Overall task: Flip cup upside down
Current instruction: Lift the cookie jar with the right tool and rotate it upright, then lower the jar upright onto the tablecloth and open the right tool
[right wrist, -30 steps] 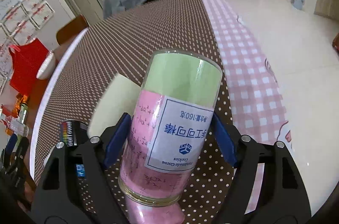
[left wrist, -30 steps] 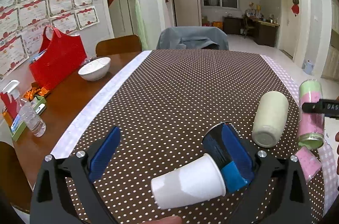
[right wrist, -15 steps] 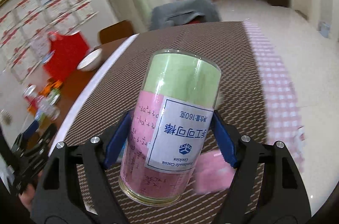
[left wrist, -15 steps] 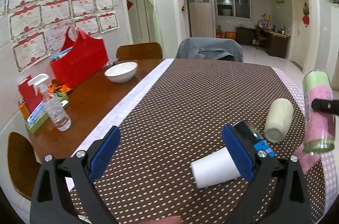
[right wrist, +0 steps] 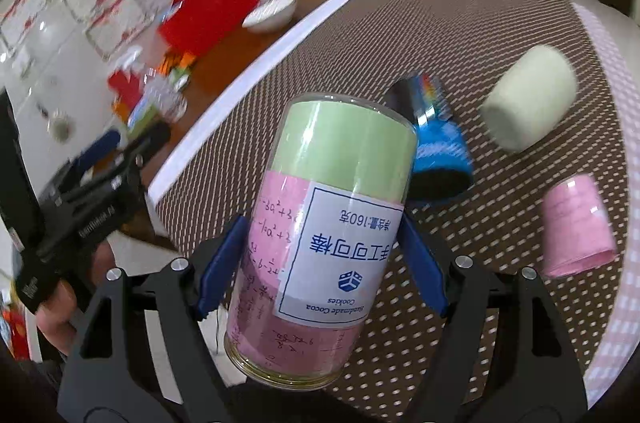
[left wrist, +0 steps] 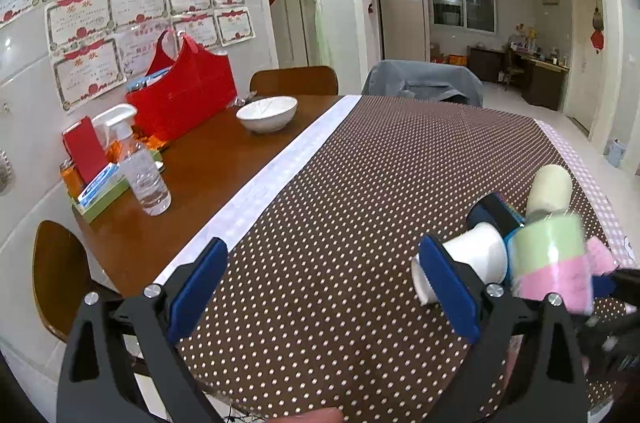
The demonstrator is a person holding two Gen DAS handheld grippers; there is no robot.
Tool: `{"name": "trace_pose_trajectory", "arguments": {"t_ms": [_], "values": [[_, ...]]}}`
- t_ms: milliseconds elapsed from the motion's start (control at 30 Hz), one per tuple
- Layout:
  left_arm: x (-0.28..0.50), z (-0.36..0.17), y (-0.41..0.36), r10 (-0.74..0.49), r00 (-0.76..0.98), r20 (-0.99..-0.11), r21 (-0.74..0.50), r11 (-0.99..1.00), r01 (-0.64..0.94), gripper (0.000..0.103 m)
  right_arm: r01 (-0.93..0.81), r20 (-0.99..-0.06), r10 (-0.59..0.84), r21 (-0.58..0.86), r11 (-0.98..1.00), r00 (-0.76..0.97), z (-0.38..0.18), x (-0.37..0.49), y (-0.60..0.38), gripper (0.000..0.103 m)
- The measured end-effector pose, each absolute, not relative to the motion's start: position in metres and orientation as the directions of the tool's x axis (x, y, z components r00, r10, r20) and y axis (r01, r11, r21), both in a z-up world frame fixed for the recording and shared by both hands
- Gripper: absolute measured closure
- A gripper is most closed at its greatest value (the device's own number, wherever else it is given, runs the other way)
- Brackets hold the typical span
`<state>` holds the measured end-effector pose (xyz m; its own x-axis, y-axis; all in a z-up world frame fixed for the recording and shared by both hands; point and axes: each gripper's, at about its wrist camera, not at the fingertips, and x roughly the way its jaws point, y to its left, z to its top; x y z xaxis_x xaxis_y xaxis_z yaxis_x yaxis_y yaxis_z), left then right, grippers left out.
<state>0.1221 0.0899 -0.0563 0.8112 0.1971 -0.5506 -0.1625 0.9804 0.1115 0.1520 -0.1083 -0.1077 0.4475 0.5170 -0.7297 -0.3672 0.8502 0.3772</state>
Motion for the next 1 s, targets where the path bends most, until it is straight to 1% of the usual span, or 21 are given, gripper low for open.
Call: {"name": "trace_pose_trajectory", "arguments": {"t_ms": [200,400,533,567,600,633,800,1000], "values": [[0.118,-0.067,0.095,0.192,0.793,-0.578,0.099,0.981,-0.165,0.008,-0.373,-0.778,0.501,0.367,0.852,0.379,-0.132,0.146,-0.092,0.028],[0.119,-0.07,0.09,0.179,0.792,-0.584,0.097,0.984,-0.15,0.008,-0.349,-0.813,0.465,0.348,0.87,0.349,-0.15,0.153,-0.086,0.028],[0.118,-0.073,0.085,0.176,0.788,-0.59,0.101,0.984,-0.144,0.008,-0.32,-0.824,0.467,0.37,0.872,0.32,-0.159,0.157,-0.09,0.027],[0.118,-0.074,0.083,0.176,0.786,-0.592,0.103,0.984,-0.143,0.008,-0.314,-0.823,0.472,0.378,0.871,0.317,-0.159,0.157,-0.091,0.027],[0.117,-0.074,0.083,0.175,0.786,-0.593,0.103,0.985,-0.141,0.008,-0.308,-0.82,0.474,0.382,0.871,0.322,-0.158,0.156,-0.094,0.024],[0.117,-0.074,0.082,0.174,0.785,-0.594,0.103,0.985,-0.139,0.008,-0.303,-0.816,0.474,0.383,0.873,0.331,-0.156,0.155,-0.096,0.017],[0.114,-0.072,0.074,0.167,0.788,-0.592,0.107,0.986,-0.128,0.008,-0.275,-0.76,0.506,0.426,0.862,0.408,-0.135,0.147,-0.117,0.006],[0.106,-0.068,0.06,0.15,0.795,-0.588,0.116,0.988,-0.101,0.008,-0.255,-0.711,0.501,0.433,0.865,0.493,-0.117,0.13,-0.142,0.006]]}}
